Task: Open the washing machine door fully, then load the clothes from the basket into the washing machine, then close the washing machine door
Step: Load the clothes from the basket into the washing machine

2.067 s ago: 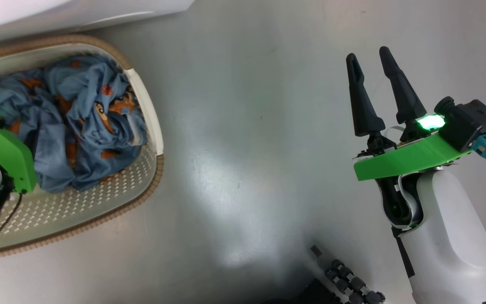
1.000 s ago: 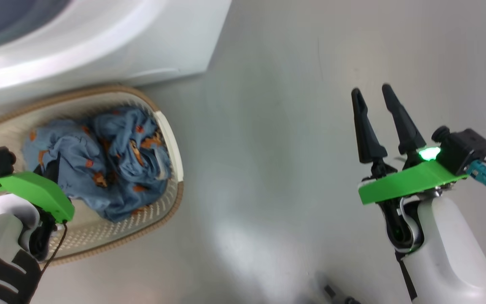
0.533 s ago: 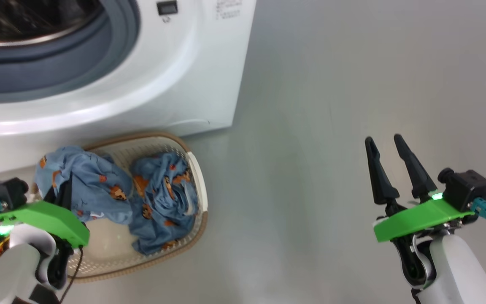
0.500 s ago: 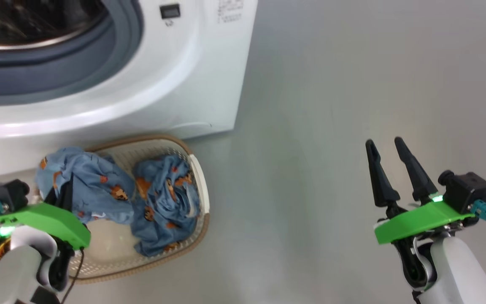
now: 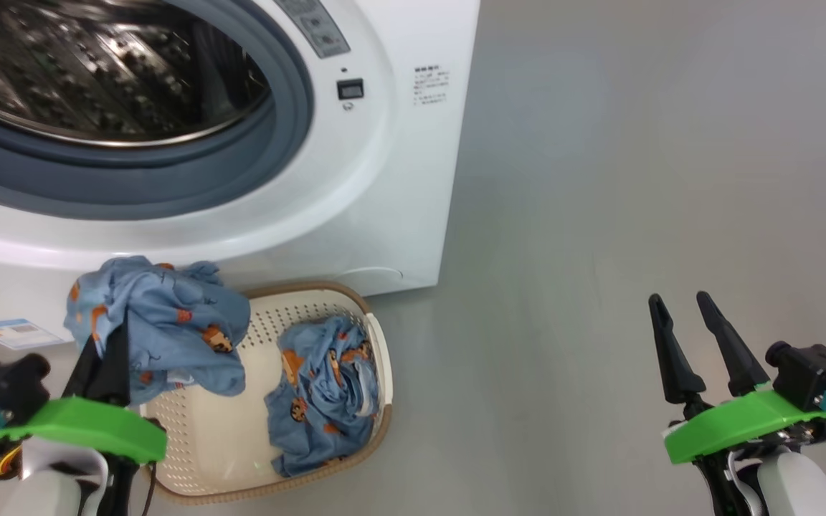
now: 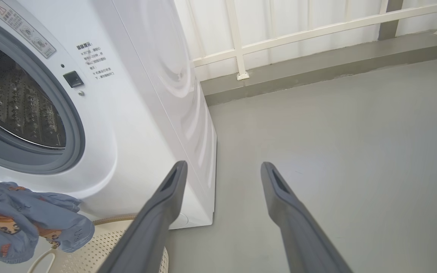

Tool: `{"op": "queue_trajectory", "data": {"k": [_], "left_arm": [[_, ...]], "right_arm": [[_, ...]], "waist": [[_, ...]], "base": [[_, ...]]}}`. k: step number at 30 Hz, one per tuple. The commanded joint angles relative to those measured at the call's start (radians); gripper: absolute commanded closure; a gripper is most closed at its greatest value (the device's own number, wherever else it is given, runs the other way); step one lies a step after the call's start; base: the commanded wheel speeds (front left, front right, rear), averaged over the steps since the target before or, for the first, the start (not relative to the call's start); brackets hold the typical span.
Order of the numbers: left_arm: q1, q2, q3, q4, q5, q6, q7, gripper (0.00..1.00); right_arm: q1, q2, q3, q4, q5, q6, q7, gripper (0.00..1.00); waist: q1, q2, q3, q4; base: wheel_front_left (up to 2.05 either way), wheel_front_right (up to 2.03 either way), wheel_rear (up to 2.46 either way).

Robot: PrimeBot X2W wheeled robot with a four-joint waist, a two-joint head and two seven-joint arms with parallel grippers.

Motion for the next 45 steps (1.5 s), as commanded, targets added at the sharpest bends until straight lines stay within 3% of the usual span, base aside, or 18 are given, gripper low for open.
{"op": "queue_trajectory", "data": {"k": [1, 14, 24, 34, 45], "left_arm": [[0.021, 0.022, 0.066, -0.067, 0.031, -0.002, -0.01, 1.0], [0.26, -0.105, 0.219, -0.426, 0.233, -0.002, -0.01, 1.0], [0.328, -0.161, 0.26, -0.546, 0.289, -0.002, -0.01, 1.0], [0.271, -0.145, 0.263, -0.515, 0.279, -0.002, -0.01, 1.0], [0.032, -0.07, 0.251, -0.429, 0.248, -0.002, -0.01, 1.0]], "right_arm": [[0.02, -0.013, 0.014, -0.022, -0.001, 0.002, -0.005, 0.0], [0.071, -0.022, -0.01, -0.028, 0.006, 0.002, -0.005, 0.0], [0.063, -0.018, -0.018, -0.033, 0.002, 0.002, -0.005, 0.0], [0.05, -0.013, -0.02, -0.038, -0.001, 0.002, -0.005, 0.0], [0.001, 0.014, -0.007, -0.044, -0.005, 0.002, -0.005, 0.0]], "waist": [[0.0, 0.0, -0.042, 0.027], [0.0, 0.0, -0.092, 0.043], [0.0, 0.0, -0.071, 0.045], [0.0, 0.0, -0.042, 0.036], [0.0, 0.0, 0.059, 0.002]], "base": [[0.0, 0.0, 0.0], [0.0, 0.0, 0.0], [0.0, 0.0, 0.0], [0.0, 0.0, 0.0], [0.0, 0.0, 0.0]]}}
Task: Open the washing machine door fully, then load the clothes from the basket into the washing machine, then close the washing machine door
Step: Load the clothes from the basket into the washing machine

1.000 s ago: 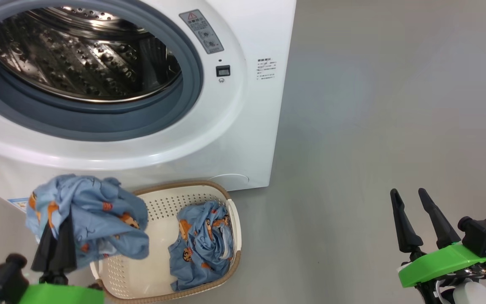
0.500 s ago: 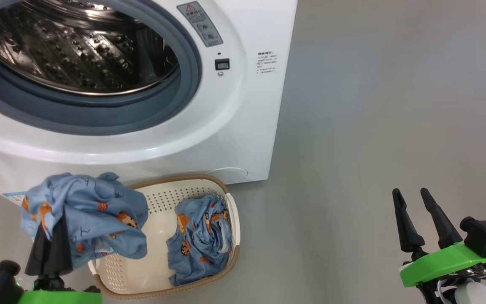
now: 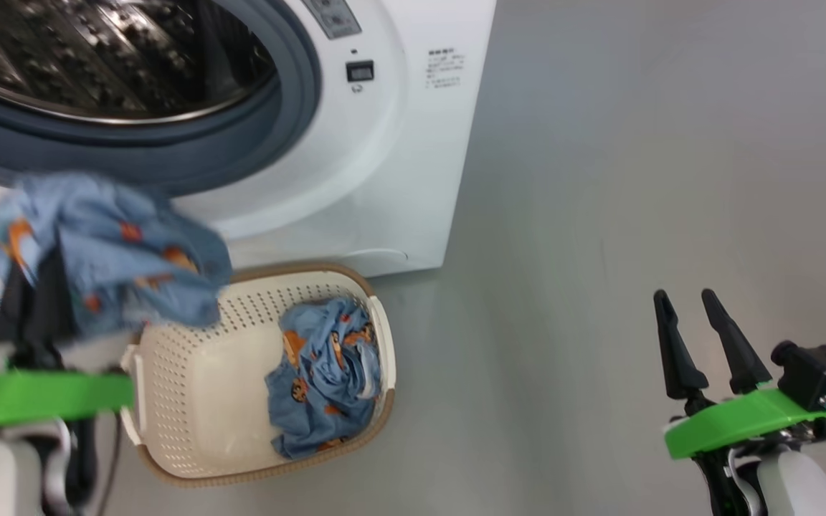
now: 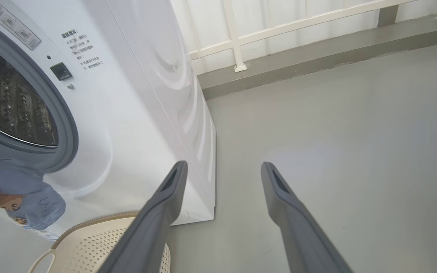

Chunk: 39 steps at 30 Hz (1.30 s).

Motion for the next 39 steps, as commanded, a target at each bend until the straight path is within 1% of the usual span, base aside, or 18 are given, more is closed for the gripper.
{"op": "queue_trajectory", "data": {"k": [1, 8, 9, 12, 25, 26, 31, 34, 37, 39], "left_arm": [[-0.06, 0.041, 0.03, -0.008, -0.01, -0.002, -0.006, 1.0], [-0.283, 0.112, 0.031, 0.111, -0.016, -0.002, -0.006, 1.0], [-0.343, 0.13, 0.027, 0.163, -0.014, -0.002, -0.006, 1.0], [-0.426, 0.154, 0.012, 0.259, -0.011, -0.002, -0.006, 1.0], [-0.722, 0.226, -0.044, 0.682, -0.056, -0.002, -0.006, 1.0], [-0.722, 0.226, -0.044, 0.682, -0.056, -0.002, -0.006, 1.0], [-0.812, 0.26, -0.093, 0.828, -0.07, -0.002, -0.006, 1.0], [-0.862, 0.285, -0.11, 0.877, -0.078, -0.002, -0.006, 1.0], [-0.897, 0.313, -0.117, 0.843, -0.069, -0.002, -0.006, 1.0], [-0.912, 0.325, -0.097, 0.801, -0.064, -0.002, -0.006, 1.0]], "right_arm": [[-0.024, 0.0, 0.027, -0.026, -0.007, 0.002, -0.005, 0.0], [-0.067, 0.02, 0.037, -0.033, -0.009, 0.002, -0.005, 0.0], [-0.081, 0.027, 0.039, -0.034, -0.01, 0.002, -0.005, 0.0], [-0.099, 0.038, 0.043, -0.036, -0.01, 0.002, -0.005, 0.0], [-0.14, 0.069, 0.079, -0.045, -0.005, 0.002, -0.005, 0.0], [-0.14, 0.069, 0.079, -0.045, -0.005, 0.002, -0.005, 0.0], [-0.146, 0.075, 0.091, -0.057, -0.001, 0.002, -0.005, 0.0], [-0.149, 0.077, 0.099, -0.06, 0.002, 0.002, -0.005, 0.0], [-0.15, 0.078, 0.104, -0.063, 0.005, 0.002, -0.005, 0.0], [-0.151, 0.078, 0.105, -0.066, 0.01, 0.002, -0.005, 0.0]], "waist": [[0.0, 0.0, 0.037, -0.023], [0.0, 0.0, 0.123, -0.061], [0.0, 0.0, 0.146, -0.073], [0.0, 0.0, 0.174, -0.092], [0.0, 0.0, 0.25, -0.166], [0.0, 0.0, 0.25, -0.166], [0.0, 0.0, 0.277, -0.189], [0.0, 0.0, 0.291, -0.204], [0.0, 0.0, 0.302, -0.216], [0.0, 0.0, 0.31, -0.22]], "base": [[0.0, 0.0, 0.0], [0.0, 0.0, 0.0], [0.0, 0.0, 0.0], [0.0, 0.0, 0.0], [0.0, 0.0, 0.0], [0.0, 0.0, 0.0], [0.0, 0.0, 0.0], [0.0, 0.0, 0.0], [0.0, 0.0, 0.0], [0.0, 0.0, 0.0]]}}
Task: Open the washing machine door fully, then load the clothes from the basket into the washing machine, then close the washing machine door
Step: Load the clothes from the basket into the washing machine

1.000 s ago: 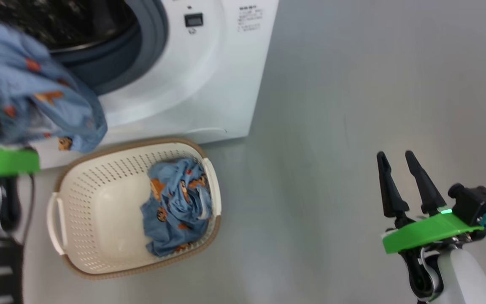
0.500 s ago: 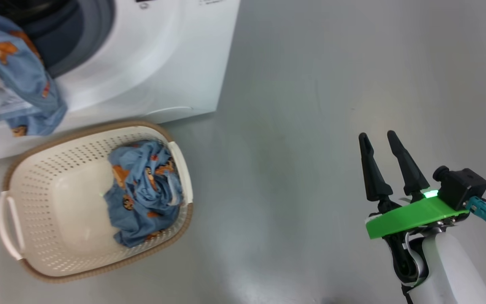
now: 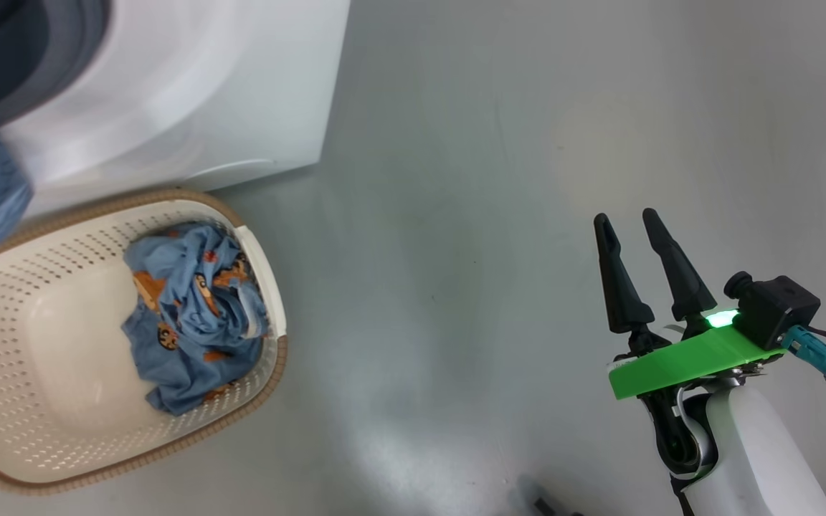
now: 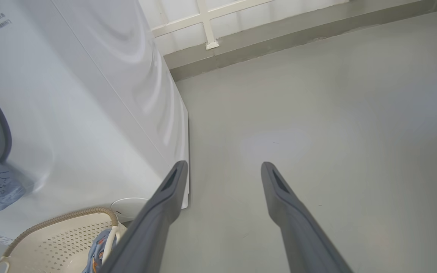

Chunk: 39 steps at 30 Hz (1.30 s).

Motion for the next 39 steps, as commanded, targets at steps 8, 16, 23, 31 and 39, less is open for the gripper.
{"op": "queue_trajectory", "data": {"k": [8, 16, 23, 31, 39], "left_arm": [[-0.048, 0.059, 0.153, -0.265, 0.09, -0.002, -0.005, 1.0], [-0.011, 0.029, 0.182, -0.342, 0.12, -0.002, -0.005, 1.0], [0.015, 0.02, 0.158, -0.218, 0.105, -0.002, -0.005, 0.0], [0.028, 0.012, 0.159, -0.188, 0.087, -0.002, -0.005, 0.0], [0.055, 0.004, 0.157, -0.199, 0.078, -0.002, -0.005, 0.0]], "right_arm": [[-0.01, 0.002, 0.032, -0.034, 0.027, 0.002, -0.005, 0.0], [-0.031, 0.002, 0.051, -0.037, 0.037, 0.002, -0.005, 0.0], [-0.03, 0.002, 0.062, -0.035, 0.038, 0.002, -0.005, 0.0], [-0.03, 0.002, 0.065, -0.034, 0.037, 0.002, -0.005, 0.0], [-0.033, 0.002, 0.061, -0.033, 0.033, 0.002, -0.005, 0.0]], "waist": [[0.0, 0.0, 0.042, -0.015], [0.0, 0.0, 0.06, -0.005], [0.0, 0.0, 0.055, 0.004], [0.0, 0.0, 0.049, 0.008], [0.0, 0.0, 0.047, 0.011]], "base": [[0.0, 0.0, 0.0], [0.0, 0.0, 0.0], [0.0, 0.0, 0.0], [0.0, 0.0, 0.0], [0.0, 0.0, 0.0]]}}
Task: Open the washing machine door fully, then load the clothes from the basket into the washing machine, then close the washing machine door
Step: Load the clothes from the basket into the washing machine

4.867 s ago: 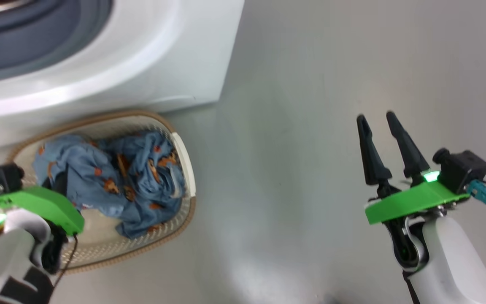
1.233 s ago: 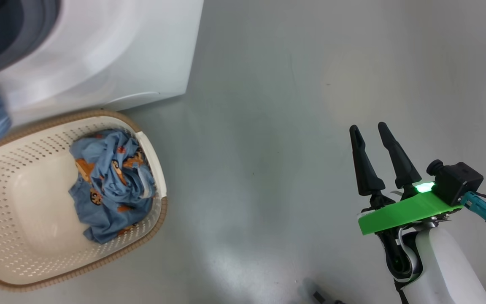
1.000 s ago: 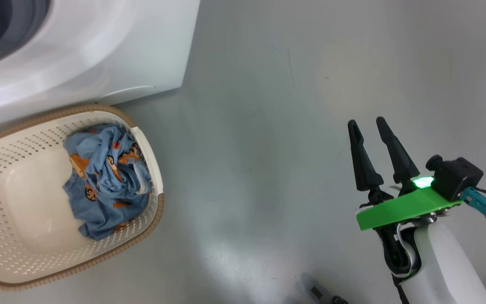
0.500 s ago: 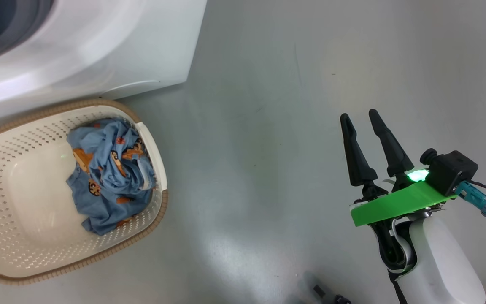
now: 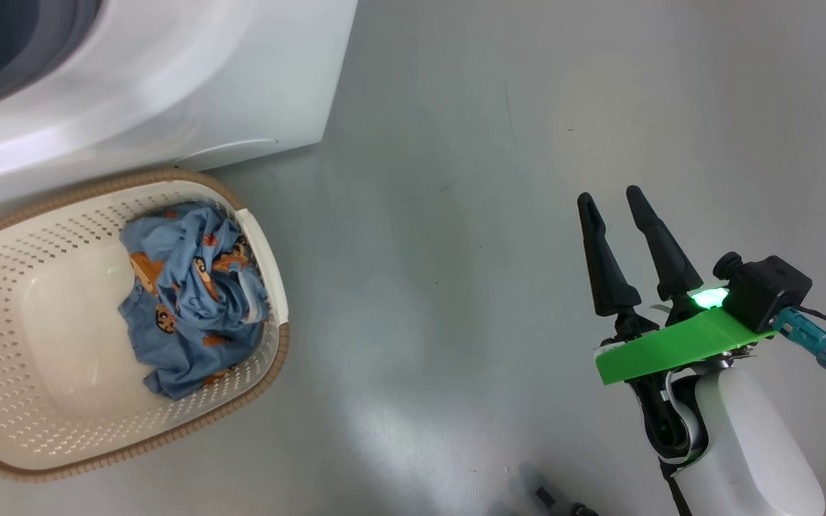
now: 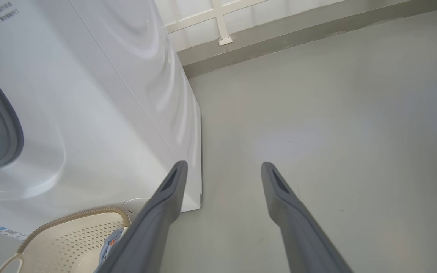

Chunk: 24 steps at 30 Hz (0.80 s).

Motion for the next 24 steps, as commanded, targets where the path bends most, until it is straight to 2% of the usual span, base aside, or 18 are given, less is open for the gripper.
{"op": "queue_trajectory", "data": {"k": [1, 14, 24], "left_arm": [[0.024, 0.044, 0.015, -0.031, -0.012, -0.002, -0.005, 0.0], [0.15, -0.008, 0.034, -0.083, -0.011, -0.002, -0.005, 0.0], [0.359, -0.1, 0.072, -0.161, 0.021, -0.002, -0.005, 0.0]], "right_arm": [[0.009, 0.002, 0.019, -0.019, 0.008, 0.002, -0.005, 0.0], [0.012, 0.002, -0.002, -0.017, -0.015, 0.002, -0.005, 0.0], [0.034, -0.014, -0.025, 0.0, -0.044, 0.002, -0.005, 0.0]], "waist": [[0.0, 0.0, -0.001, 0.001], [0.0, 0.0, -0.035, 0.029], [0.0, 0.0, -0.121, 0.071]], "base": [[0.0, 0.0, 0.0], [0.0, 0.0, 0.0], [0.0, 0.0, 0.0]]}}
